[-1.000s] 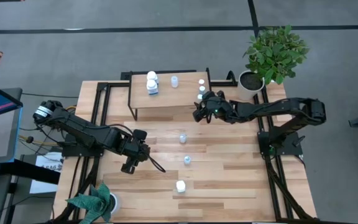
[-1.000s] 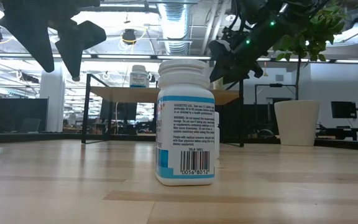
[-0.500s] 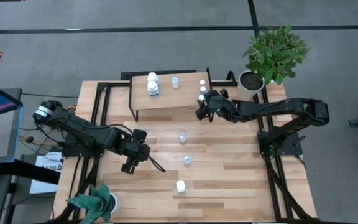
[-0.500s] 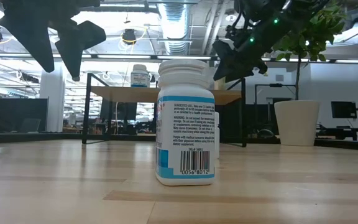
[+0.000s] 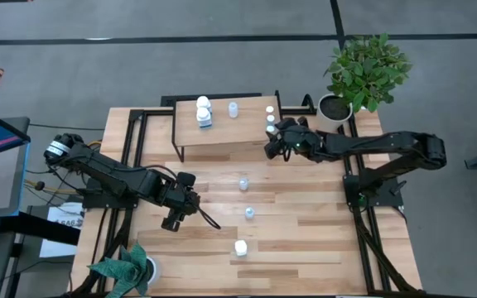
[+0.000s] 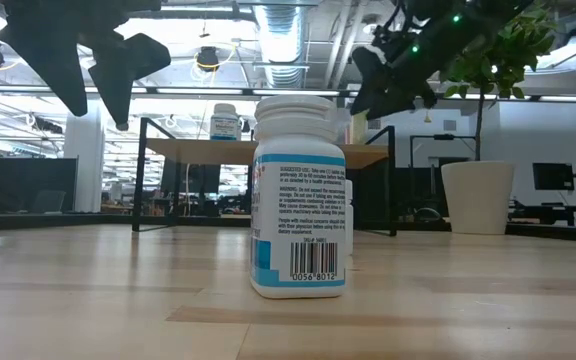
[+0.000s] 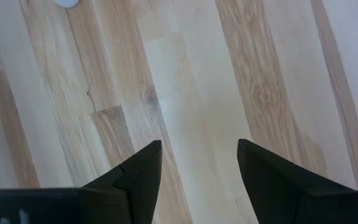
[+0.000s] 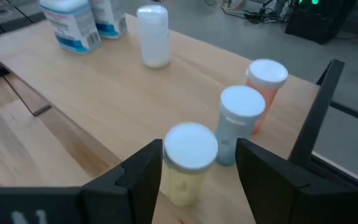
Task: Pick and place medicine bottles onto shelf by color
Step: Put the yellow pill bottle on the shelf
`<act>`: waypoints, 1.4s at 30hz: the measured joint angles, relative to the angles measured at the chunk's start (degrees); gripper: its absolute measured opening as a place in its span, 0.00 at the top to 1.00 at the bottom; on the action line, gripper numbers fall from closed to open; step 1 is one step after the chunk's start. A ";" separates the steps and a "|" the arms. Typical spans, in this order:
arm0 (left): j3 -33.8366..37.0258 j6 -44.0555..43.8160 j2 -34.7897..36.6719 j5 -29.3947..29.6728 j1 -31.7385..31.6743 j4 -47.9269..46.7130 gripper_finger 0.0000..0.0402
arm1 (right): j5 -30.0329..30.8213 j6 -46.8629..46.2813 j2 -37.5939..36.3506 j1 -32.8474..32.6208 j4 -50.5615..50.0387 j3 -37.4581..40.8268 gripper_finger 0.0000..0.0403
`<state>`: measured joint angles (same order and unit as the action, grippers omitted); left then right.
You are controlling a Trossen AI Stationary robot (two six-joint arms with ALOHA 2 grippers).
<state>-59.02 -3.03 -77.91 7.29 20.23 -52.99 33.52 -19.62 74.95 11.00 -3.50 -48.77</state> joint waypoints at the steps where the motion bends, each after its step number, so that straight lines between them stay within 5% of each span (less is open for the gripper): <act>1: 0.00 0.00 0.00 0.00 0.00 0.00 0.51 | 0.00 0.00 -0.38 -0.16 0.01 0.00 0.44; 23: 0.00 -0.74 0.00 0.00 0.00 0.02 0.51 | 0.99 0.15 -4.52 -1.88 0.33 -0.04 0.44; 32: 0.00 -0.92 0.00 0.00 0.00 0.15 0.51 | 1.07 -1.82 -9.03 -8.33 -6.01 -0.04 0.45; 37: 0.00 -0.92 0.00 0.00 0.00 0.22 0.51 | 3.35 -7.60 -6.34 -13.53 -12.39 -0.02 0.51; 42: 0.00 -0.82 0.00 0.09 0.00 0.50 0.51 | 7.16 -7.40 -0.52 -15.02 -8.42 -0.04 0.63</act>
<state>-59.02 -3.85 -77.91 7.38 20.23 -52.50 40.68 -27.02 74.43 -4.02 -11.92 -48.82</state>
